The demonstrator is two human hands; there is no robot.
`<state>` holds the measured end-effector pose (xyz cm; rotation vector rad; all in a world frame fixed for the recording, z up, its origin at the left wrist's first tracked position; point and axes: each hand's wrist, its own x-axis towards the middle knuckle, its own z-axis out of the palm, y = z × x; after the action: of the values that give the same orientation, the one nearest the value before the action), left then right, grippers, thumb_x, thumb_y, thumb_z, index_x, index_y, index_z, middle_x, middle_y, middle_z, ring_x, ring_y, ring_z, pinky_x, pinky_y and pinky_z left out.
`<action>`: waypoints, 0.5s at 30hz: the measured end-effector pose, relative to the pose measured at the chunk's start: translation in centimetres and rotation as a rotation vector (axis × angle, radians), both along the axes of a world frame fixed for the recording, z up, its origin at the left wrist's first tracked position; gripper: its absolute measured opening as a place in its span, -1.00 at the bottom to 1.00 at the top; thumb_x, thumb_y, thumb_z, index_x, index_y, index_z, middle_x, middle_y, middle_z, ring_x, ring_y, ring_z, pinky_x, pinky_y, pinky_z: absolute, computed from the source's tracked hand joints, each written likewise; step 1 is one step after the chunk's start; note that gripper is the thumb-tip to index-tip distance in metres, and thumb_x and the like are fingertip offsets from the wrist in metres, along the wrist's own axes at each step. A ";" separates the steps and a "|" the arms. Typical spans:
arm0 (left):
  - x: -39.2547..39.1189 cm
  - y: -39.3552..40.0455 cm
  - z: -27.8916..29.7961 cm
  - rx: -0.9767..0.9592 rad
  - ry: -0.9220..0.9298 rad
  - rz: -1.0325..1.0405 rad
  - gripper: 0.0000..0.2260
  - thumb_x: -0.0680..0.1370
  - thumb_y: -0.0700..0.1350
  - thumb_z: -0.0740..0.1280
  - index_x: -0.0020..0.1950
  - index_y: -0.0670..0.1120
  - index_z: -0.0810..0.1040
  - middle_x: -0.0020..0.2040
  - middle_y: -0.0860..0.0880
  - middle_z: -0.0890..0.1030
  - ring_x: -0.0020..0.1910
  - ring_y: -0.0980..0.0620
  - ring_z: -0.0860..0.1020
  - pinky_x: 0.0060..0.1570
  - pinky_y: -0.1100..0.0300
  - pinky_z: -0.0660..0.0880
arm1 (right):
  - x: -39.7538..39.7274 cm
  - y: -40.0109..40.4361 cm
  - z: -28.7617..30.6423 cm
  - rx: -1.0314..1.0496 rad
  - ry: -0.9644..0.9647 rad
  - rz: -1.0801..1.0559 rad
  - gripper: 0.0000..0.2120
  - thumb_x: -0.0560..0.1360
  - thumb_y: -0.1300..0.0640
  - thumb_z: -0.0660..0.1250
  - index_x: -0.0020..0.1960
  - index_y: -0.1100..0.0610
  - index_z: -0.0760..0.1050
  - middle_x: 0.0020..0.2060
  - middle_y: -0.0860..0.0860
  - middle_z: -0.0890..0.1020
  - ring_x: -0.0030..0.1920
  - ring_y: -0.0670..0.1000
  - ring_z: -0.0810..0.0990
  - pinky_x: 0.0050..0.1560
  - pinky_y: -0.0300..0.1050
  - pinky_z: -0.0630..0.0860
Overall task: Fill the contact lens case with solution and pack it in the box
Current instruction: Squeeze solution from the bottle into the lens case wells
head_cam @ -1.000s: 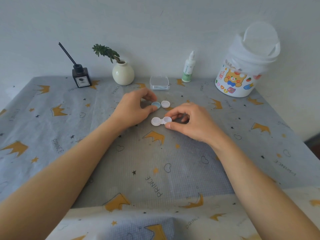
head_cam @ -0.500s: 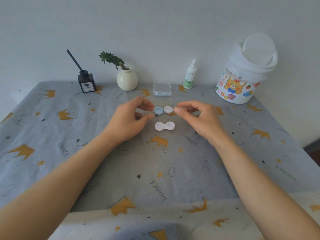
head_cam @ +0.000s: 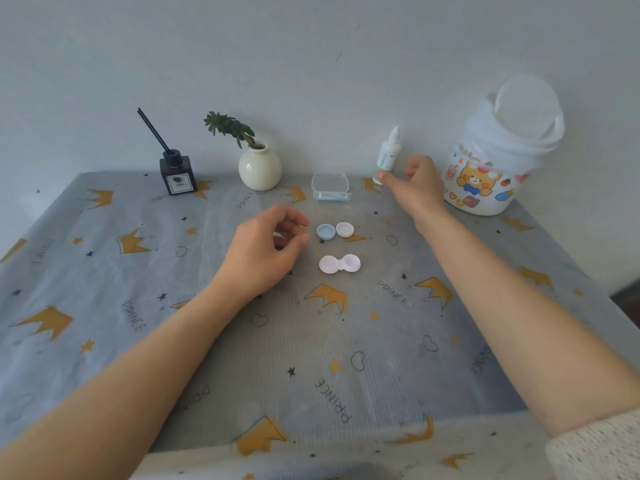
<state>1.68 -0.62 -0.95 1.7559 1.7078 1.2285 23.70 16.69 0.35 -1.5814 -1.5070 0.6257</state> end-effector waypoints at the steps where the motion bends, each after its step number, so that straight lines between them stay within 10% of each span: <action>1: 0.0 0.0 0.0 0.000 -0.002 0.001 -0.89 0.54 -0.15 0.39 0.06 -0.02 0.59 -0.15 0.13 0.60 -0.08 0.29 0.54 -0.16 0.55 0.43 | -0.2 0.4 -0.1 -0.001 -0.001 -0.001 -0.30 0.41 -0.10 0.52 0.40 0.16 0.34 0.23 0.06 0.51 0.21 0.04 0.51 0.17 -0.10 0.46; 15: 0.0 0.4 0.0 -0.001 0.008 0.029 -0.91 0.57 -0.11 0.36 0.06 0.00 0.59 -0.17 0.15 0.61 -0.07 0.31 0.54 -0.16 0.56 0.42 | -1.8 2.6 -0.5 0.056 0.058 -0.055 -0.54 0.39 -0.01 0.54 0.17 0.20 0.53 0.08 0.06 0.65 0.07 0.05 0.62 0.10 -0.05 0.55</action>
<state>1.71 -0.26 -0.96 1.7438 1.7434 1.2345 21.91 19.27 -0.10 -1.5439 -1.4216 0.5885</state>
